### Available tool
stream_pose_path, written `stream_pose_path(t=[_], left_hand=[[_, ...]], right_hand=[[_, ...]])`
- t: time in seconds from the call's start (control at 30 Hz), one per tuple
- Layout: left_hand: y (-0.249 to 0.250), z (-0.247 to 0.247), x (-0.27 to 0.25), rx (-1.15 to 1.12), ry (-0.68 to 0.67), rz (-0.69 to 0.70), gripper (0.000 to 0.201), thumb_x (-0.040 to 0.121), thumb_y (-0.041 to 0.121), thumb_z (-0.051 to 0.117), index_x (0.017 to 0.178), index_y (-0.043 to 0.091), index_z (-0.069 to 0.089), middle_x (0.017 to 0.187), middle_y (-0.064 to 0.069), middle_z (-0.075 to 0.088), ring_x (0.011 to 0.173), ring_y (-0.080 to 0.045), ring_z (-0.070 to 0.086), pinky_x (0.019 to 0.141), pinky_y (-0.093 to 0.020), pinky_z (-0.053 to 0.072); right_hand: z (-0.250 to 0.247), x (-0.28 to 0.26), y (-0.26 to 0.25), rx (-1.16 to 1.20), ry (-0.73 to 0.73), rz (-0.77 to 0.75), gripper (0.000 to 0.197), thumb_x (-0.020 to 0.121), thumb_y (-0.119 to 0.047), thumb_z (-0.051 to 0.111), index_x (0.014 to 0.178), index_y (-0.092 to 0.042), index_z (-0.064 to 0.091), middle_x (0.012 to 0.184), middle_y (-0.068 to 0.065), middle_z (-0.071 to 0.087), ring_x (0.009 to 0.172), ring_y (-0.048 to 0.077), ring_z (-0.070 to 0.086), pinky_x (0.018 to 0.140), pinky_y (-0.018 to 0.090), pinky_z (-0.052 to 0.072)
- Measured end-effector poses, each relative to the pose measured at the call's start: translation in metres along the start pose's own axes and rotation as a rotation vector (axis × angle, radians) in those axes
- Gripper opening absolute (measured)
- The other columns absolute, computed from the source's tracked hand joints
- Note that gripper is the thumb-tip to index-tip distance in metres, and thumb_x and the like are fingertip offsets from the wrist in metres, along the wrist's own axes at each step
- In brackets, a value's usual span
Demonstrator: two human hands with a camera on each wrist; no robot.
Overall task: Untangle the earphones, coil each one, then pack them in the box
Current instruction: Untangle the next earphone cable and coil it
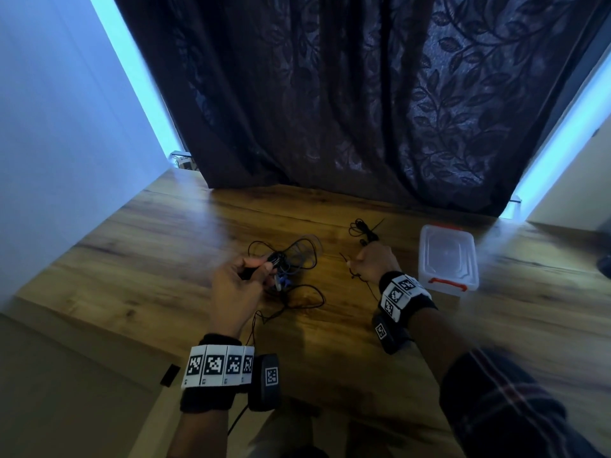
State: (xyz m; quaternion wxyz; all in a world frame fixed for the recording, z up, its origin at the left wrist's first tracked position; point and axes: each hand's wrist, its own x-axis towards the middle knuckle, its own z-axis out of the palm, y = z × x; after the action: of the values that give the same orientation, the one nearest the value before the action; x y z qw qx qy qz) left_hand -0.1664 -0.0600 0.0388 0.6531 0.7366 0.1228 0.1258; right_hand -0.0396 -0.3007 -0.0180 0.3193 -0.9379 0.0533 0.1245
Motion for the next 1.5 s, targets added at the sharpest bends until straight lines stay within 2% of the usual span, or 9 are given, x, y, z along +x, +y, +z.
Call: stream_pose_path(t=[0.13,0.37,0.47,0.63,0.9,1.07,1.23,1.37,1.5], left_hand=[[0.000,-0.001,0.000,0.026,0.006,0.014,0.005,0.089,0.001,0.065,0.091,0.005,0.067,0.079,-0.010,0.072,0.066,-0.009,0.070,0.061,-0.019,0.056],[0.001,-0.001,-0.001,0.015,-0.008,-0.002,0.007,0.090,0.002,0.065,0.090,0.009,0.067,0.079,-0.008,0.073,0.064,-0.005,0.068,0.061,-0.022,0.056],[0.000,-0.001,0.001,0.020,-0.002,0.000,0.008,0.090,0.002,0.065,0.087,0.010,0.066,0.076,-0.008,0.072,0.067,-0.009,0.069,0.064,-0.023,0.056],[-0.001,0.002,0.001,-0.008,-0.032,0.013,0.008,0.090,-0.001,0.064,0.091,0.008,0.066,0.076,-0.008,0.069,0.067,-0.009,0.067,0.061,-0.013,0.052],[0.001,0.006,-0.001,-0.013,-0.041,0.000,0.006,0.091,0.001,0.064,0.096,0.002,0.065,0.083,-0.014,0.071,0.062,-0.005,0.066,0.058,-0.014,0.052],[0.005,0.009,-0.002,-0.036,-0.061,0.003,0.009,0.091,0.001,0.064,0.090,0.010,0.066,0.083,-0.013,0.074,0.069,-0.018,0.067,0.070,-0.034,0.058],[0.008,0.015,-0.008,-0.069,-0.129,0.039,0.011,0.090,0.000,0.064,0.094,0.010,0.066,0.069,0.001,0.074,0.068,-0.007,0.069,0.065,-0.018,0.055],[0.011,0.016,-0.008,-0.099,-0.177,0.038,0.009,0.089,0.001,0.066,0.098,0.004,0.067,0.072,-0.001,0.074,0.065,-0.010,0.067,0.063,-0.021,0.056],[0.013,0.015,-0.009,-0.117,-0.224,0.043,0.008,0.089,0.003,0.067,0.096,0.002,0.066,0.072,-0.004,0.074,0.063,-0.013,0.065,0.062,-0.024,0.055]], right_hand=[[0.006,0.005,-0.001,0.041,-0.026,0.038,0.019,0.091,-0.024,0.072,0.092,-0.006,0.077,0.099,0.010,0.072,0.090,0.022,0.069,0.082,0.033,0.057],[-0.001,-0.001,0.011,0.125,0.004,0.062,0.020,0.089,-0.014,0.068,0.099,0.001,0.076,0.095,0.011,0.075,0.091,0.022,0.070,0.079,0.036,0.058],[-0.017,-0.011,0.016,0.300,0.062,0.034,0.012,0.089,-0.022,0.074,0.097,-0.013,0.078,0.092,0.000,0.072,0.086,0.011,0.064,0.065,0.018,0.046],[-0.037,-0.027,0.020,0.594,-0.026,0.074,0.010,0.089,-0.017,0.075,0.087,-0.007,0.074,0.067,0.004,0.064,0.052,0.009,0.055,0.049,0.021,0.045],[-0.043,-0.062,0.009,1.181,-0.262,0.106,0.023,0.094,-0.007,0.064,0.111,0.008,0.064,0.096,0.024,0.074,0.078,0.024,0.077,0.061,0.027,0.062],[-0.025,-0.096,-0.019,1.038,-0.325,-0.025,0.028,0.094,-0.021,0.067,0.113,0.001,0.065,0.103,0.021,0.075,0.096,0.029,0.075,0.078,0.034,0.062],[0.001,-0.113,-0.054,0.894,-0.209,-0.112,0.028,0.090,-0.007,0.072,0.114,-0.006,0.058,0.100,0.017,0.074,0.075,0.018,0.073,0.065,0.025,0.060],[0.011,-0.106,-0.069,0.900,-0.166,-0.152,0.033,0.091,-0.002,0.070,0.121,-0.009,0.057,0.103,0.013,0.074,0.073,0.012,0.074,0.062,0.023,0.059],[0.012,-0.105,-0.075,0.864,-0.126,-0.277,0.024,0.090,0.007,0.066,0.099,-0.015,0.072,0.091,0.004,0.076,0.069,0.001,0.071,0.060,0.014,0.054]])
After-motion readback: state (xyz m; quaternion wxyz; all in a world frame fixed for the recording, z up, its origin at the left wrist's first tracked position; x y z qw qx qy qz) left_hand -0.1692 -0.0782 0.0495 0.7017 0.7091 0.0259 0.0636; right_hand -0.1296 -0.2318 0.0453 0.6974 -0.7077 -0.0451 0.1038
